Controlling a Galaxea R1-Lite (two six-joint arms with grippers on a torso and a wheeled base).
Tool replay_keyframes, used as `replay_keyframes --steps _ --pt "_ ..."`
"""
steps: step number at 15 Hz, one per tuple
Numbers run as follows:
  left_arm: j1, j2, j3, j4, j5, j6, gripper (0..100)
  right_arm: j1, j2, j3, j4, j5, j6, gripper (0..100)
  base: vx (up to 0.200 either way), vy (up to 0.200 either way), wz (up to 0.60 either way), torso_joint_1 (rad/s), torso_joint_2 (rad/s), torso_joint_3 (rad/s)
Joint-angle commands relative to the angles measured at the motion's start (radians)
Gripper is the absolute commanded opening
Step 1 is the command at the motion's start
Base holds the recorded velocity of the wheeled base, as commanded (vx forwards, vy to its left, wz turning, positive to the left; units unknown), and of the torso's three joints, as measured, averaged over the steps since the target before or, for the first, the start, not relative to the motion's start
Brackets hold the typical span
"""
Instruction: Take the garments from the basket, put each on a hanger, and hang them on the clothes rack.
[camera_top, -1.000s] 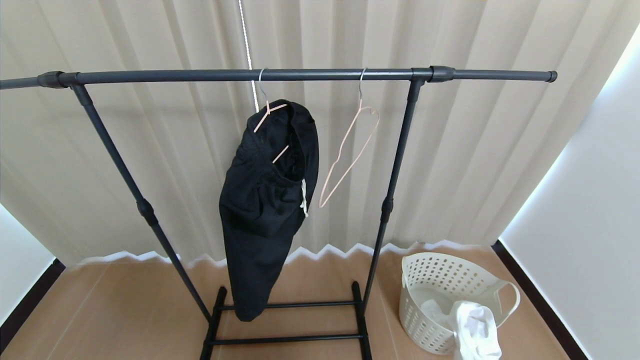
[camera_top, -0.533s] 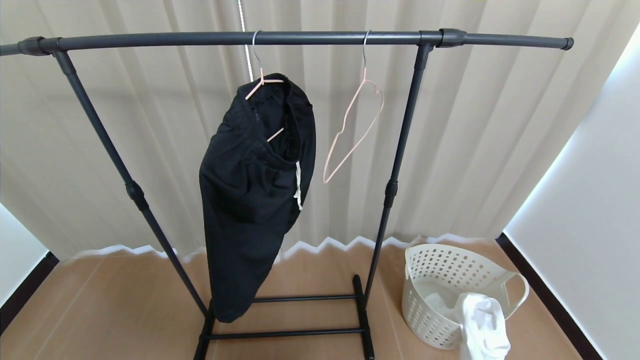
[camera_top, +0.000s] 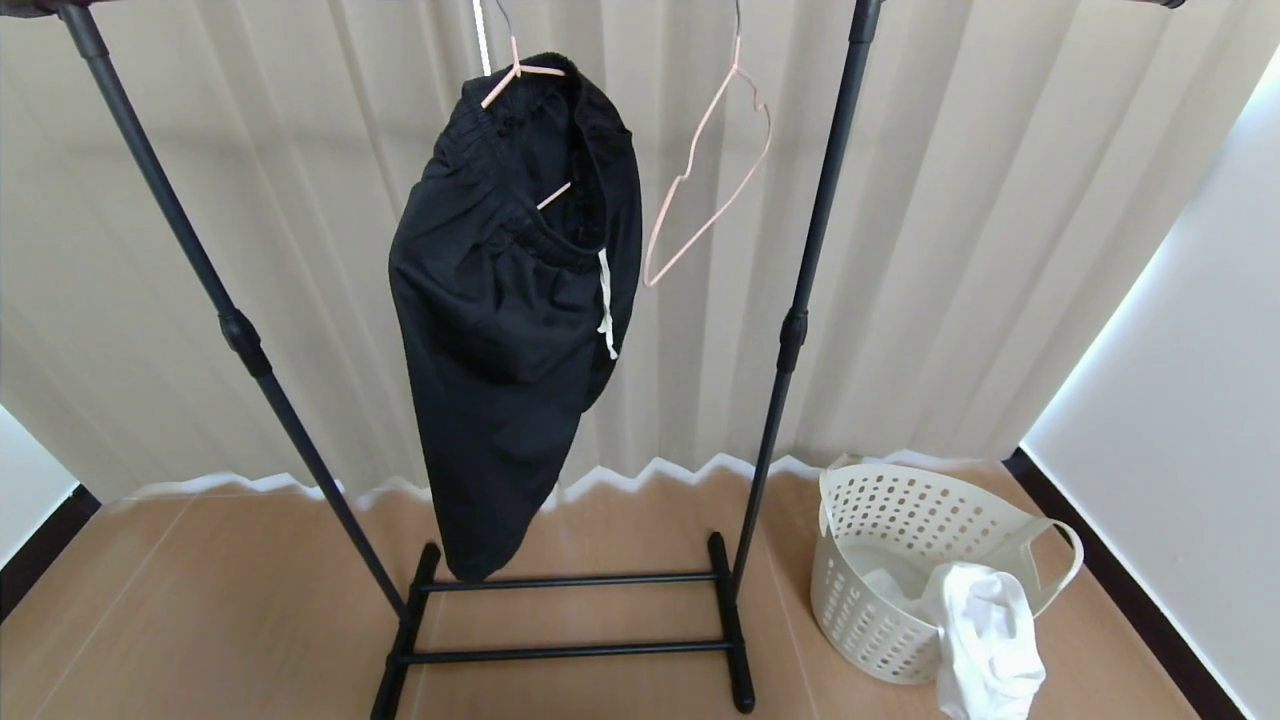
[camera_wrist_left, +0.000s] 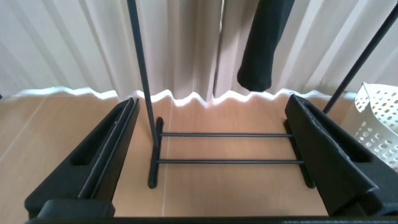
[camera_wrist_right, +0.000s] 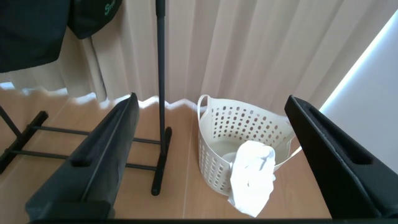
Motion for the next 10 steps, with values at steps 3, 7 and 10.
replay_keyframes --steps 3,7,10 --pt "-0.006 0.002 0.000 0.001 -0.012 0.001 100 0.000 0.001 0.000 0.000 0.000 -0.001 100 0.000 0.000 0.00 -0.129 0.48 0.352" --pt "-0.006 0.002 0.000 0.001 -0.012 -0.003 100 0.000 0.001 0.000 0.000 0.000 -0.001 100 0.000 0.000 0.00 -0.099 0.47 0.371" --pt "-0.004 0.002 0.000 0.001 -0.012 -0.003 100 0.000 0.001 0.000 0.000 0.000 0.001 100 0.000 0.000 0.00 -0.045 0.44 0.385"
